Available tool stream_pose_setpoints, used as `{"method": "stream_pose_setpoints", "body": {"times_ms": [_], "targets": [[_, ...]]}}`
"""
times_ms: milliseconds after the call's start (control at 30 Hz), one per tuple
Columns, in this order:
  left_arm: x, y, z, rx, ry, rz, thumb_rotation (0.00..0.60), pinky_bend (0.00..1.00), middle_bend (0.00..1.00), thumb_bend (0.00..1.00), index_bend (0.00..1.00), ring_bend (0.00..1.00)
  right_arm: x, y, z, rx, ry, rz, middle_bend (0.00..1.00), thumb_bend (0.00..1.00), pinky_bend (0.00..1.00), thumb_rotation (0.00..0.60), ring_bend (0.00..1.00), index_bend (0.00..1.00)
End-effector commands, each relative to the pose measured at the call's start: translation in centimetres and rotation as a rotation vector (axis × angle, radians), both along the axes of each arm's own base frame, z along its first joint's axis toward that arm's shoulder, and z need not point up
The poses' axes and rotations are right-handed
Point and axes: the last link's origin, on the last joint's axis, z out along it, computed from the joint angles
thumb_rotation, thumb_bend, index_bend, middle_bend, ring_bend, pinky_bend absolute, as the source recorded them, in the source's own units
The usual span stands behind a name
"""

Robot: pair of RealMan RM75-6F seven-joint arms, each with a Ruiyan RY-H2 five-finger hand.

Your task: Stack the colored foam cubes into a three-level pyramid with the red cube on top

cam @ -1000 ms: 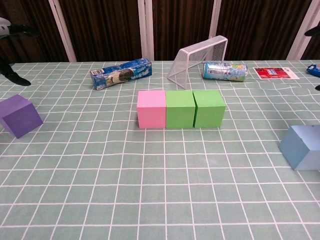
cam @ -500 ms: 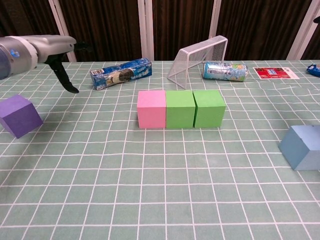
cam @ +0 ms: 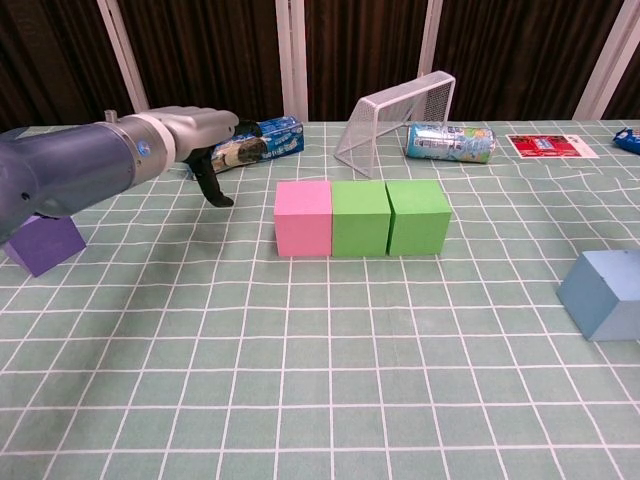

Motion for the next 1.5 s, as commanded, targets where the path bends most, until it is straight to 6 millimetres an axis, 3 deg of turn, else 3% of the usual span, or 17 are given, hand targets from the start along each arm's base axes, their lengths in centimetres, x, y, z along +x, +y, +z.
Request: {"method": "stream_pose_setpoints", "body": {"times_ms": [33,700,1500], "targets": [[0.6,0.0,-0.8,-0.008,-0.001,-0.014,0.6,0.04,0.01,0.34,0.0,0.01,0.0,0.0,0.1,0.001,-0.004,-0.002,0.0,0.24,0.0,0.6,0.0,0.0],[2.9,0.0,-3.7,-0.036,-0.005,-0.062,0.6,0.04,0.01,0.34,0.0,0.01,0.2,0.0,0.1,0.006,-0.039,0.001,0.0,0.24,0.0,0.6,0.0,0.0],[3.4,0.1,-4.7,-0.036,-0.003,-0.064,0.6,0.04,0.01,0.33,0.0,0.01,0.2,-0.1,0.2,0.005,-0.045,0.001,0.0,0.24,0.0,0.6,0.0,0.0]]}}
